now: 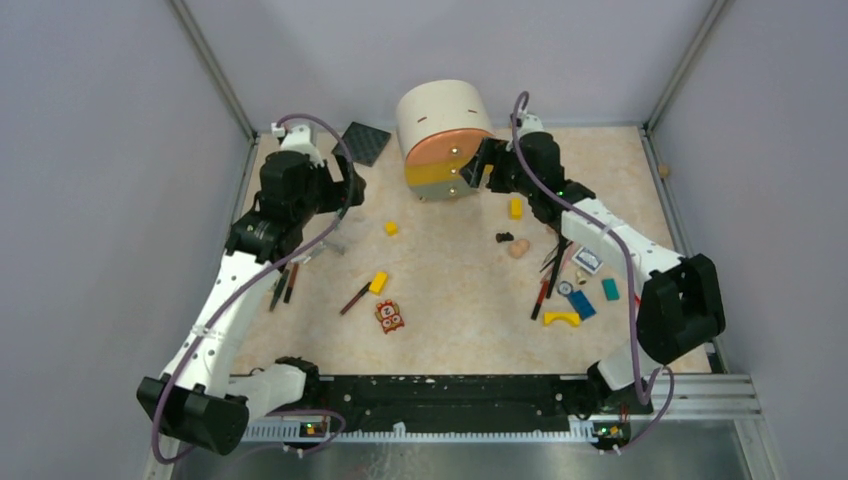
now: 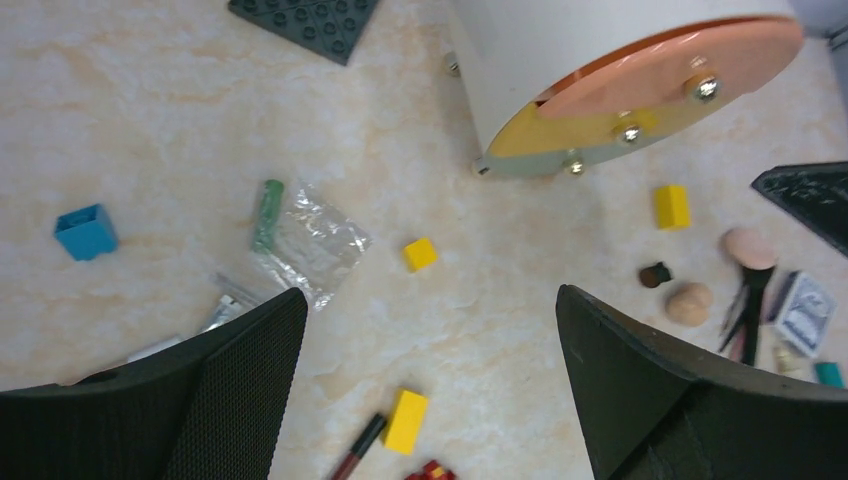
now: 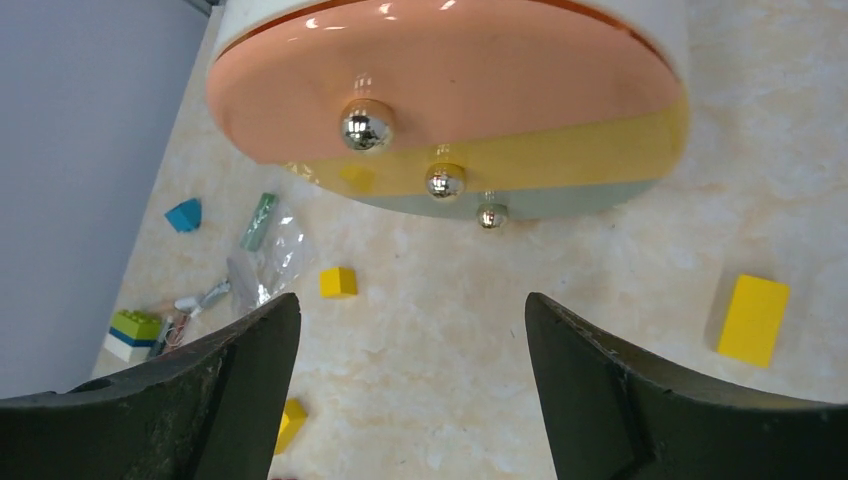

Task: Organize the makeup
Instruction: Open the drawer in the storage box.

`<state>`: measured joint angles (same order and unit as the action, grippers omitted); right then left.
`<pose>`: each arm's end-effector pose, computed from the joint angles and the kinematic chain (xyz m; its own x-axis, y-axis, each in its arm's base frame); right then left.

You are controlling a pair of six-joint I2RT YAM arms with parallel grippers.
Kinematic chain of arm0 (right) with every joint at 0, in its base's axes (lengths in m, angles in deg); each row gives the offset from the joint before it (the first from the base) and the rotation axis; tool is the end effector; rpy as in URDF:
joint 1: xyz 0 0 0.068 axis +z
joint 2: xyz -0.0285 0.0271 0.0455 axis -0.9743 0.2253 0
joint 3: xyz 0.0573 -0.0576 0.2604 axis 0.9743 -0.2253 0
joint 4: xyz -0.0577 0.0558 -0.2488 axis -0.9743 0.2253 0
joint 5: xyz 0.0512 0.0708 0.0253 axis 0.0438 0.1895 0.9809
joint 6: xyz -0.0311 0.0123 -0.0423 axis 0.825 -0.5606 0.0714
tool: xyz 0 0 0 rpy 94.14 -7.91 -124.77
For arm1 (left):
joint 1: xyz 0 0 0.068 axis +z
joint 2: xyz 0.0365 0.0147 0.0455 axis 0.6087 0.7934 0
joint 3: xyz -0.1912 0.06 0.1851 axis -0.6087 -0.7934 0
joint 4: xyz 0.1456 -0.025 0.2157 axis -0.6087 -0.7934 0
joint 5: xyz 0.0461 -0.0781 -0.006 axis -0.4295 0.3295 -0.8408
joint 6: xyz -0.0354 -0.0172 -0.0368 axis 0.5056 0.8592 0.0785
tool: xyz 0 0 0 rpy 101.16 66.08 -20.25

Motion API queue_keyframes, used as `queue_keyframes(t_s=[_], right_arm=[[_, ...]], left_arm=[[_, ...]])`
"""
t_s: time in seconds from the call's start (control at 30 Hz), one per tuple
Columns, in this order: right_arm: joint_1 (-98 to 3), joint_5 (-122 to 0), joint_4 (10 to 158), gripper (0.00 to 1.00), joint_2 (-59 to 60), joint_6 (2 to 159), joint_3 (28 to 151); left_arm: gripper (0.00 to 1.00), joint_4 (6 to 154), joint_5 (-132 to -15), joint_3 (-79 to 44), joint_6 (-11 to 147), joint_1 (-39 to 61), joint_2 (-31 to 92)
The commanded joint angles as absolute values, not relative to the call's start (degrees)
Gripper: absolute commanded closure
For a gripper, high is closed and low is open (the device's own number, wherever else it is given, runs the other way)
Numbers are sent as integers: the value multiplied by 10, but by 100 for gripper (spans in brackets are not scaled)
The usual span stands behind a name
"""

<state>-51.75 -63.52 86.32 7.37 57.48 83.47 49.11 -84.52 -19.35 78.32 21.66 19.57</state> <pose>0.3279 0.1578 0.3176 -0.5347 0.2987 -0.7905 -0.2651 0.8289 0.4926 0.2342 -0.0647 0.3946 -0.4285 -0.2725 -0.8615 0.0709 0.9404 -0.3327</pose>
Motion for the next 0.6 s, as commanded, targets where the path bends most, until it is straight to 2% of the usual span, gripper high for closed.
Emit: queue_keyframes(t_s=[0.0,0.13,0.33,0.57], right_arm=[[-486,-706,811,19,108,637,841],[-482,-718,771,21,148,655,844],[-482,-692,747,29,222,653,887],[-481,-696,734,31,262,642,924]], left_arm=[[1,491,-881,-250,686,217,184],[1,522,-909,-307,670,225,186],[1,516,-933,-308,658,231,160],[1,523,-942,-322,654,233,147]])
